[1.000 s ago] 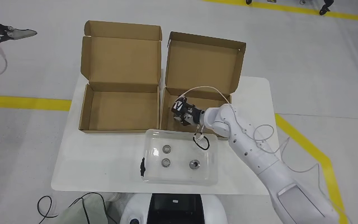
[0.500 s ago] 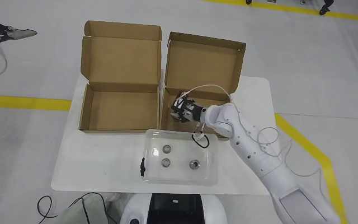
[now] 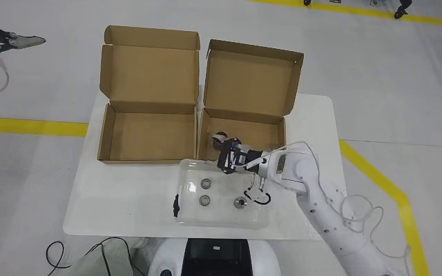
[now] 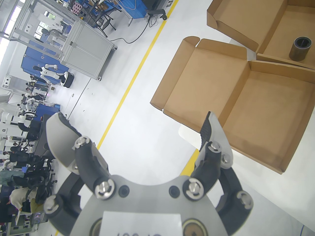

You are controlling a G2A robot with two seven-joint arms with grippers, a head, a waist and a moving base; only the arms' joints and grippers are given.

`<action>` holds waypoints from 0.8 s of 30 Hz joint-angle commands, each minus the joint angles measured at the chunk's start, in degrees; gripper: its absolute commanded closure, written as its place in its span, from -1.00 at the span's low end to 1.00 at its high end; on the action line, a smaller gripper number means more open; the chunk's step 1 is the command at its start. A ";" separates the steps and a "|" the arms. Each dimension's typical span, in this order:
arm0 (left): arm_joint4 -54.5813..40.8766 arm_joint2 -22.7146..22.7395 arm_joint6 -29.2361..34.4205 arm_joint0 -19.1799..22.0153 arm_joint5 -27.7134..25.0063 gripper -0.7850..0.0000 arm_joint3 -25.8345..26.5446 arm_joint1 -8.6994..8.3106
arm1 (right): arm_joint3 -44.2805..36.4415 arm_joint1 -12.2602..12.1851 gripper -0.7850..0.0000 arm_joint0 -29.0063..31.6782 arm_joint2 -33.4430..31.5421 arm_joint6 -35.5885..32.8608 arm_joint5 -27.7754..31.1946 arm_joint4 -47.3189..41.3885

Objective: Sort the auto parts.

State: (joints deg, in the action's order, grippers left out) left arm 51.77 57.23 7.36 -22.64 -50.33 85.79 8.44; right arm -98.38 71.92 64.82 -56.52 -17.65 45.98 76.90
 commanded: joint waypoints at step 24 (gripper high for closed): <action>0.00 0.00 0.00 0.00 0.00 -1.00 0.00 0.00 | -11.80 -5.61 0.01 20.18 -8.62 -4.57 10.20 9.39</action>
State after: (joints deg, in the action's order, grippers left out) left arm 51.77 57.23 7.36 -22.64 -50.33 85.79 8.44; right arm -110.51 66.37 84.93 -65.08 -21.78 56.32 86.37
